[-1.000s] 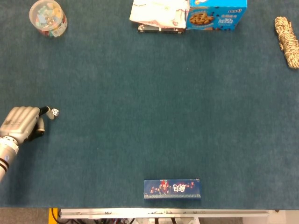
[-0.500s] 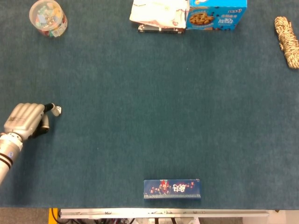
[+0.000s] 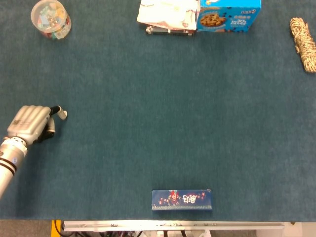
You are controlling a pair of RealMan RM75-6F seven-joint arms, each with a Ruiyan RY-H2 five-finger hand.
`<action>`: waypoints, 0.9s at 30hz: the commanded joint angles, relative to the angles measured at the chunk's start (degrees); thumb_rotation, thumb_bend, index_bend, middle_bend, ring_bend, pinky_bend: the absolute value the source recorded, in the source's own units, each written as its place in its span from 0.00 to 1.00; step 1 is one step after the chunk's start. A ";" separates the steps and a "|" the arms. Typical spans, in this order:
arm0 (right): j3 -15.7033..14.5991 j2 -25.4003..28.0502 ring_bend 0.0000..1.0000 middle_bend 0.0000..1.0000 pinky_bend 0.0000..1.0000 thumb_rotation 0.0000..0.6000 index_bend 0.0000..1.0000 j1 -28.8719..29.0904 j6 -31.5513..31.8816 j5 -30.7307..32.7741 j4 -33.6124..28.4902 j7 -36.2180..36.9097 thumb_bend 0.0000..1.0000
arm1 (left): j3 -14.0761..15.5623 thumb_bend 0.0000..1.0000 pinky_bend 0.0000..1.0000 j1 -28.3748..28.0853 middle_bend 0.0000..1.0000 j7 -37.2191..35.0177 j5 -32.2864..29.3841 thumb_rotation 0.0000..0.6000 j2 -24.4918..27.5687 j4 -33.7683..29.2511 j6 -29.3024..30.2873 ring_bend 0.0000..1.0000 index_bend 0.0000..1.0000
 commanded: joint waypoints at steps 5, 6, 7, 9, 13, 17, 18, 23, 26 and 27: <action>-0.25 0.00 0.53 0.61 0.77 1.00 0.80 -0.09 0.13 -0.42 -0.12 -0.03 0.22 | 0.19 1.00 1.00 0.18 1.00 0.17 0.57 1.00 0.26 -0.72 0.85 1.00 0.36; -0.29 0.00 0.53 0.61 0.77 1.00 0.80 -0.10 0.14 -0.46 -0.10 -0.01 0.22 | 0.19 1.00 1.00 0.21 1.00 0.19 0.62 1.00 0.32 -0.88 1.00 1.00 0.36; -0.31 0.00 0.53 0.61 0.77 1.00 0.80 -0.09 0.10 -0.48 -0.08 -0.02 0.22 | 0.18 1.00 1.00 0.22 1.00 0.17 0.65 1.00 0.41 -1.03 1.09 1.00 0.36; -0.29 0.01 0.53 0.61 0.77 1.00 0.80 -0.06 0.00 -0.38 -0.04 -0.07 0.22 | 0.23 1.00 1.00 0.19 1.00 0.26 0.70 1.00 0.66 -1.36 1.13 1.00 0.36; -0.25 0.03 0.53 0.61 0.77 1.00 0.80 -0.05 -0.04 -0.30 -0.06 -0.05 0.22 | 0.55 1.00 1.00 -0.01 1.00 0.75 0.68 1.00 0.81 -1.72 0.71 1.00 0.36; -0.22 0.04 0.53 0.61 0.77 1.00 0.80 -0.08 0.06 -0.31 -0.06 0.00 0.22 | 0.73 1.00 1.00 -0.15 1.00 1.45 0.32 1.00 0.37 -1.49 0.47 1.00 0.36; -0.23 0.05 0.53 0.61 0.77 1.00 0.80 -0.08 0.05 -0.30 -0.05 -0.01 0.22 | 0.72 1.00 1.00 -0.19 1.00 1.52 0.21 1.00 0.28 -1.41 0.42 1.00 0.36; -0.28 0.03 0.53 0.61 0.77 1.00 0.80 -0.03 -0.13 -0.27 -0.01 -0.13 0.22 | 0.66 1.00 1.00 -0.37 1.00 2.07 -0.61 1.00 -0.33 -0.59 0.10 1.00 0.36; -0.25 0.05 0.53 0.61 0.77 1.00 0.80 -0.06 -0.06 -0.24 -0.08 -0.09 0.22 | 0.65 1.00 1.00 -0.46 1.00 2.73 -1.29 1.00 -0.64 -0.02 -0.05 1.00 0.36; -0.24 0.06 0.53 0.61 0.77 1.00 0.80 -0.07 -0.05 -0.23 -0.06 -0.09 0.22 | 0.64 1.00 1.00 -0.47 1.00 2.86 -1.54 1.00 -0.73 0.11 -0.11 1.00 0.36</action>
